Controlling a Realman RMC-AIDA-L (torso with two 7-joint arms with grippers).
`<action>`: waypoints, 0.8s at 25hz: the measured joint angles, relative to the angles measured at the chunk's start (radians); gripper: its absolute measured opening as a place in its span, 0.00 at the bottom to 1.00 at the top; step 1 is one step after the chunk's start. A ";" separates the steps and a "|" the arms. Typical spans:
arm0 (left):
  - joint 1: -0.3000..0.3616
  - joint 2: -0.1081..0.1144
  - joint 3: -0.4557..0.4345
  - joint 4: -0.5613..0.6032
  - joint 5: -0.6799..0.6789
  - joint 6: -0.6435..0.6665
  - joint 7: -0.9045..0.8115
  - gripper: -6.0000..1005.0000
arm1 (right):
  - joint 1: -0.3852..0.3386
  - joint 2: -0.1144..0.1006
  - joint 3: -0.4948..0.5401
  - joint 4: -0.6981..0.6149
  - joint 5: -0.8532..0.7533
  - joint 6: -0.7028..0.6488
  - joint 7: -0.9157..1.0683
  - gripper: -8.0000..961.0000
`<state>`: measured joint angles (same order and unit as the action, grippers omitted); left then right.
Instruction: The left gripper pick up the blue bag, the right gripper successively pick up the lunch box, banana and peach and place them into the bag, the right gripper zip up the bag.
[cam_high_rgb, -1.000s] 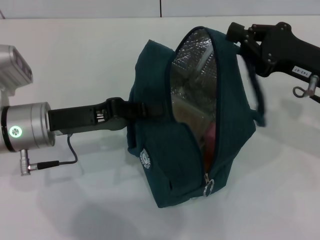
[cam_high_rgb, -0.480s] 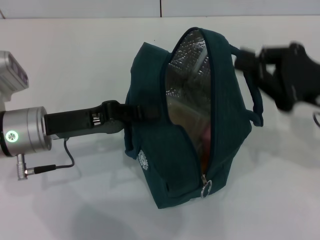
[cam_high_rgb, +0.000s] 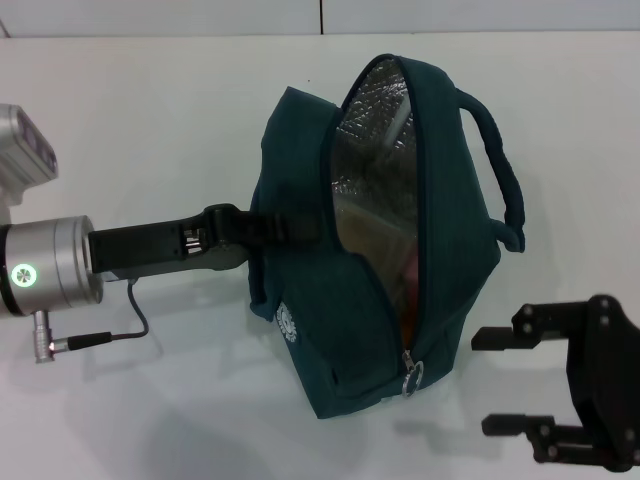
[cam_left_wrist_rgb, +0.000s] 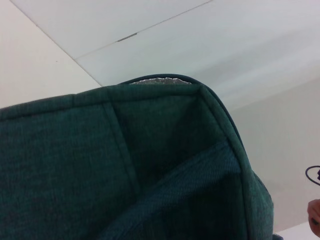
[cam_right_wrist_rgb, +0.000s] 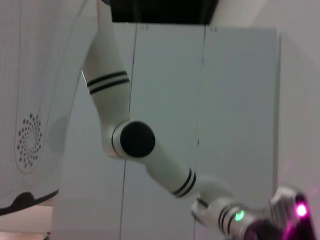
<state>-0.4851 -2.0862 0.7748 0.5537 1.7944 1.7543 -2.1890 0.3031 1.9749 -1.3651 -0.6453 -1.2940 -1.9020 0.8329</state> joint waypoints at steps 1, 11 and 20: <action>0.000 0.000 0.000 0.000 0.000 0.000 0.000 0.05 | 0.000 -0.002 0.000 0.009 -0.010 0.005 0.011 0.40; 0.000 0.004 -0.004 0.001 0.001 0.001 0.000 0.05 | 0.011 0.007 0.000 0.103 -0.121 0.201 0.048 0.68; -0.003 0.005 -0.006 0.008 -0.001 0.000 0.000 0.05 | 0.075 0.023 -0.005 0.218 -0.129 0.235 0.048 0.91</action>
<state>-0.4878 -2.0815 0.7685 0.5612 1.7932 1.7540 -2.1891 0.3782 1.9977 -1.3703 -0.4276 -1.4231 -1.6672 0.8812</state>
